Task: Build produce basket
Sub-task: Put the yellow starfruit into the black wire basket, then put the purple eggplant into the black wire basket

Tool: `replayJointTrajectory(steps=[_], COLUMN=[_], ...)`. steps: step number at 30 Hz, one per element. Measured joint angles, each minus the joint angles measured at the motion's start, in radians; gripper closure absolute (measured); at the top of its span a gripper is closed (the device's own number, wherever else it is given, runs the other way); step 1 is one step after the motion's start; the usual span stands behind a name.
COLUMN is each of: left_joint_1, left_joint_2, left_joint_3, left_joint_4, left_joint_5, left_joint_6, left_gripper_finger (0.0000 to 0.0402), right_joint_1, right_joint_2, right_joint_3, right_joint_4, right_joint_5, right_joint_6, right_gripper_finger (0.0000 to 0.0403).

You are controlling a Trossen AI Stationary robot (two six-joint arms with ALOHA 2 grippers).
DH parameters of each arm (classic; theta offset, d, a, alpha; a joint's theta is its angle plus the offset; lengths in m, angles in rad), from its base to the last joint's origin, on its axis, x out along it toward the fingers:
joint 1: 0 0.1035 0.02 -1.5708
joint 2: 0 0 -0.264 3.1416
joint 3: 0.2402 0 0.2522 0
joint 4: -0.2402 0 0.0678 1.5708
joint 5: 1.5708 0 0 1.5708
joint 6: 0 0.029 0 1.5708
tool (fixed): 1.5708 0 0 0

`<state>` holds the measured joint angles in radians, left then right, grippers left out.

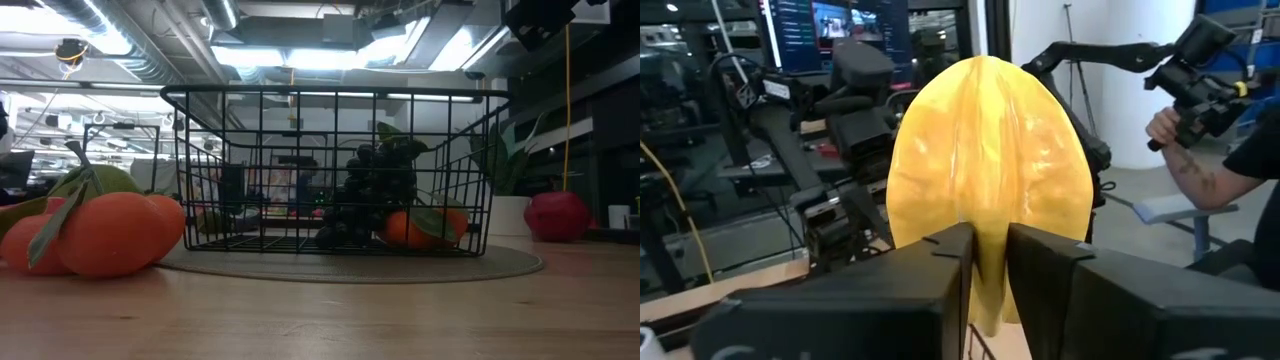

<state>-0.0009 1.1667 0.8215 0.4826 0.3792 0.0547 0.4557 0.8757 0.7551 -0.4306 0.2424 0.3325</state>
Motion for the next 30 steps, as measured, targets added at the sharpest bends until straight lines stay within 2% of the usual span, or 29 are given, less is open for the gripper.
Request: replayJointTrajectory(steps=[3,21,30], left_joint_1=[-0.009,-0.029,-0.028], left_joint_2=[0.010,0.085,0.082], left_joint_3=[0.000,0.000,0.000], left_joint_4=[0.000,0.001,0.001], left_joint_5=[-0.033,-0.434,-0.447], left_joint_6=[0.000,-0.028,-0.098], left_gripper_finger=[0.0352,0.0343,0.0287], right_joint_1=[0.000,0.000,0.000], right_joint_2=[0.000,0.000,0.000], right_joint_3=[0.000,0.000,0.000], right_joint_4=[0.000,-0.001,-0.001], right_joint_5=[0.000,0.000,0.000], right_joint_6=[0.000,0.003,0.002], right_gripper_finger=[0.0279,0.0279,0.0279])
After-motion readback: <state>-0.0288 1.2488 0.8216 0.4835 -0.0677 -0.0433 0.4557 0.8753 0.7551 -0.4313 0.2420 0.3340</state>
